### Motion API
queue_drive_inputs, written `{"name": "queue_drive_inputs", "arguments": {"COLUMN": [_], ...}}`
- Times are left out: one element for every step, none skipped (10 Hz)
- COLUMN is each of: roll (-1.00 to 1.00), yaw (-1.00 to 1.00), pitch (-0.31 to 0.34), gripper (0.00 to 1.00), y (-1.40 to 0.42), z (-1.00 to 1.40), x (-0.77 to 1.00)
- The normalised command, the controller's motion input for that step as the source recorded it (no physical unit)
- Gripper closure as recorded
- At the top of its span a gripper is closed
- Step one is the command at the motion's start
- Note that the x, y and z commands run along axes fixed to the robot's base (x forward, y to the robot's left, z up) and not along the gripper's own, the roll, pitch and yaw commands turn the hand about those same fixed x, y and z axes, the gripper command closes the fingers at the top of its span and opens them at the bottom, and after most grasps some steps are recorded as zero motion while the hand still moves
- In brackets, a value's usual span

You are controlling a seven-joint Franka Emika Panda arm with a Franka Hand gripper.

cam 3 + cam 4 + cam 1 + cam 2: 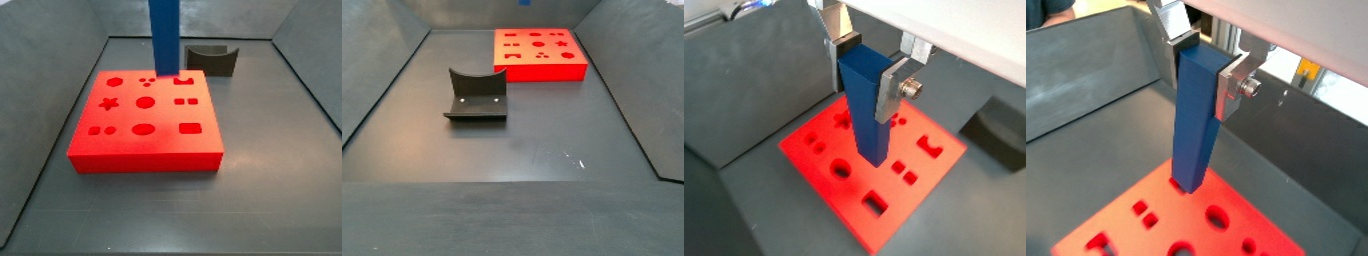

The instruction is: Insert the rectangle object.

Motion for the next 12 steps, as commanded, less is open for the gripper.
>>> {"name": "queue_drive_inputs", "arguments": {"roll": [-0.13,-0.18,-0.23,-0.28,-0.32,-0.21,0.0,0.0,-0.17,-0.21,-0.17,-0.11], "yaw": [0.0,0.0,0.0,-0.04,-0.1,0.0,0.0,0.0,-0.13,-0.19,-0.15,-0.04], "pitch": [0.01,0.043,0.037,0.043,0.066,0.186,0.0,0.0,0.009,0.003,0.03,0.02], "gripper": [1.0,1.0,1.0,1.0,1.0,1.0,1.0,1.0,1.0,1.0,1.0,1.0], "y": [-0.64,-0.41,-0.29,-0.16,-0.04,0.3,0.0,0.0,0.48,0.59,0.41,0.13], "z": [-0.37,-0.44,-0.43,-0.37,-0.34,-0.04,0.0,-0.04,-0.11,-0.07,-0.03,0.0], "x": [0.73,0.91,0.97,0.98,0.98,0.83,0.0,0.0,0.46,0.57,0.5,0.28]}}
